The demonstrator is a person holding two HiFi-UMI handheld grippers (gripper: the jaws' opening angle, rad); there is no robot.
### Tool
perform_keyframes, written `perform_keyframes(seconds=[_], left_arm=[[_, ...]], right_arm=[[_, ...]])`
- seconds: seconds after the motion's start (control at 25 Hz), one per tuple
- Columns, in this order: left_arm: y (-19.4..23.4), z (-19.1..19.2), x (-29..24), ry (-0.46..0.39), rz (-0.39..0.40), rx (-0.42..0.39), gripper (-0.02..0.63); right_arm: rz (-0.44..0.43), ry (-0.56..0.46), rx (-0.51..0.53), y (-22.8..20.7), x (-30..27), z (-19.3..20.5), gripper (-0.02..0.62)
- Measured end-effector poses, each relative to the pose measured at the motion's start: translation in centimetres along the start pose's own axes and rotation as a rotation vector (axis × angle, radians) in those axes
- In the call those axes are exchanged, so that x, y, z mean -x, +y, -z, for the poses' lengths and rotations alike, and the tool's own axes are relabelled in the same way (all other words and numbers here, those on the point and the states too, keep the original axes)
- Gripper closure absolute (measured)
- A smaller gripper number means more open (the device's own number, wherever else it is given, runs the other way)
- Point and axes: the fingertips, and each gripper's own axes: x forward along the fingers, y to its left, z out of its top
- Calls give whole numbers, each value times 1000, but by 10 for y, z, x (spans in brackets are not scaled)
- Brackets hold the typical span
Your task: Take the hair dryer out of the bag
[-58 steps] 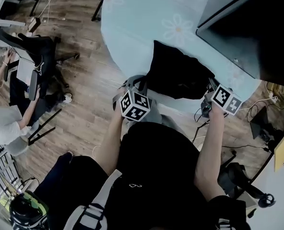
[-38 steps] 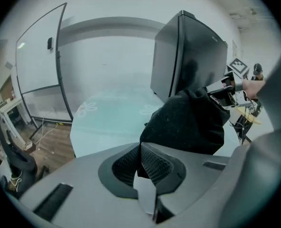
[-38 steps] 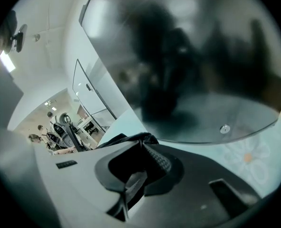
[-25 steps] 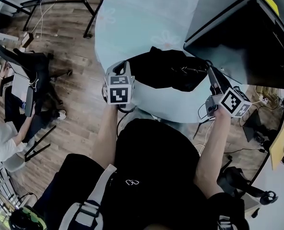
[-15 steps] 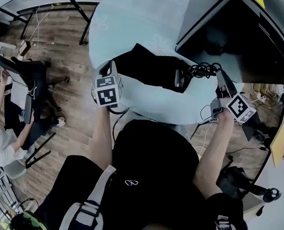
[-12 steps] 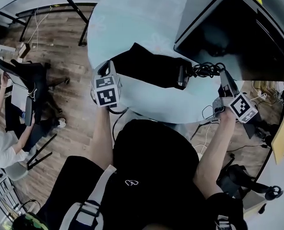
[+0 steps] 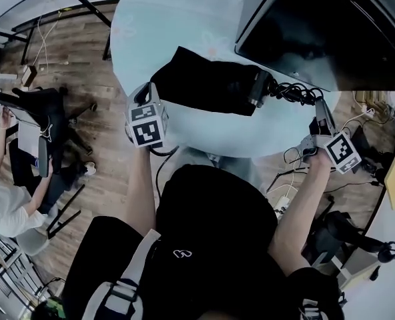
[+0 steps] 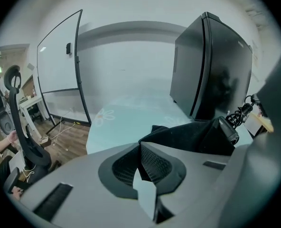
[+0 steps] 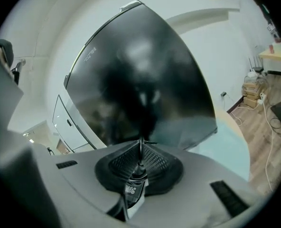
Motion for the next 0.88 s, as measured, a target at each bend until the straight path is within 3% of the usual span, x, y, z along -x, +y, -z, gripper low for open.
perform_keyframes(seconds=[0.32,0.52,0.88], left_arm=[[-27,14,22,4,9,-27,581],[-53,25,45,-4,40,23,581],[-75,30,94,-48,89,-48,581]], right_arm=[[-5,23,-12,-8,28,22,566],[-39,39,-51,-9,55,55,566],[-169,132,-70,59,75,149,561]])
